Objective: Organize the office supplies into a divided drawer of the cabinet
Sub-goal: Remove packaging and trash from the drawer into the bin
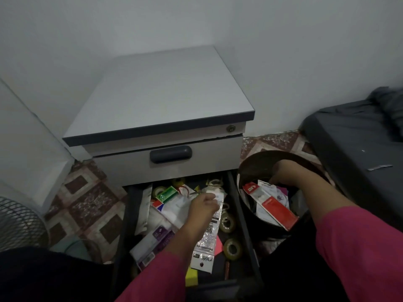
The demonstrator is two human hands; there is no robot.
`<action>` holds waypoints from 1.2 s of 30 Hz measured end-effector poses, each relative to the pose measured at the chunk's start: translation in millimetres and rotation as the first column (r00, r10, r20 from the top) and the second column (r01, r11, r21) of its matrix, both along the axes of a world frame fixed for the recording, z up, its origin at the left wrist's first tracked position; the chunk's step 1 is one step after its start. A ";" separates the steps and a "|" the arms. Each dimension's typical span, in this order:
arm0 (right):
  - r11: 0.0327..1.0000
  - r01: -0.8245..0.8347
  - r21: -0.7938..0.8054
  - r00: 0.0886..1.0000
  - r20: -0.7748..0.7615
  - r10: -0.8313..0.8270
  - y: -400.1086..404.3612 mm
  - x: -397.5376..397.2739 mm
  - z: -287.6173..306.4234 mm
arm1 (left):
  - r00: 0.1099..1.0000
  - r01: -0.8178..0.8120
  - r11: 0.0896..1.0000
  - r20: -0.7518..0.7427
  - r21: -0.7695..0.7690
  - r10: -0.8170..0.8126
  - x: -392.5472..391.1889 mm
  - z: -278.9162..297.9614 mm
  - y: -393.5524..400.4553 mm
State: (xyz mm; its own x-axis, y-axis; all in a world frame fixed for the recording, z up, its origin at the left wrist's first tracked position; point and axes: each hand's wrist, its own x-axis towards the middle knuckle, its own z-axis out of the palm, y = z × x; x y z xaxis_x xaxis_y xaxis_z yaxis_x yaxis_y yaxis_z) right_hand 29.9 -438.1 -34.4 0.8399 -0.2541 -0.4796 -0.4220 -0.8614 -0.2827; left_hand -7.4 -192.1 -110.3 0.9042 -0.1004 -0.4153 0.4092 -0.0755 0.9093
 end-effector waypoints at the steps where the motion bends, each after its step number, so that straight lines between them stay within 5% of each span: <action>1: 0.999 -0.049 0.002 0.999 0.014 0.049 10.7 -0.4 -0.4 | 1.000 -0.020 1.000 0.007 -0.004 0.020 -1.7 -2.1 12.8; 10: 0.905 -0.425 -0.017 0.895 0.141 0.423 115.4 13.5 -38.7 | 0.980 -0.190 0.936 0.118 0.295 0.161 8.3 -13.1 69.8; 15: 0.838 -0.524 -0.150 0.828 0.138 0.543 144.3 27.6 -79.7 | 0.914 -0.062 0.732 0.334 0.678 -0.231 17.5 -29.5 66.1; 18: 0.800 -0.573 -0.177 0.796 0.111 0.595 152.8 38.3 -100.6 | 0.835 0.058 0.502 0.233 0.863 -0.498 19.8 -35.8 62.0; 23: 0.727 -0.620 -0.297 0.772 -0.061 0.633 153.2 53.8 -128.1 | 0.765 0.150 0.350 0.116 0.925 -0.633 27.8 -46.4 56.9; 30: 0.823 -0.539 -0.180 0.842 -0.141 0.521 150.0 70.7 -169.0 | 0.739 0.248 0.266 -0.005 0.932 -0.673 33.5 -51.8 58.4; 36: 0.804 -0.561 -0.194 0.827 -0.102 0.552 152.2 58.0 -144.6 | 0.752 0.214 0.348 0.074 0.913 -0.655 28.0 -41.2 62.4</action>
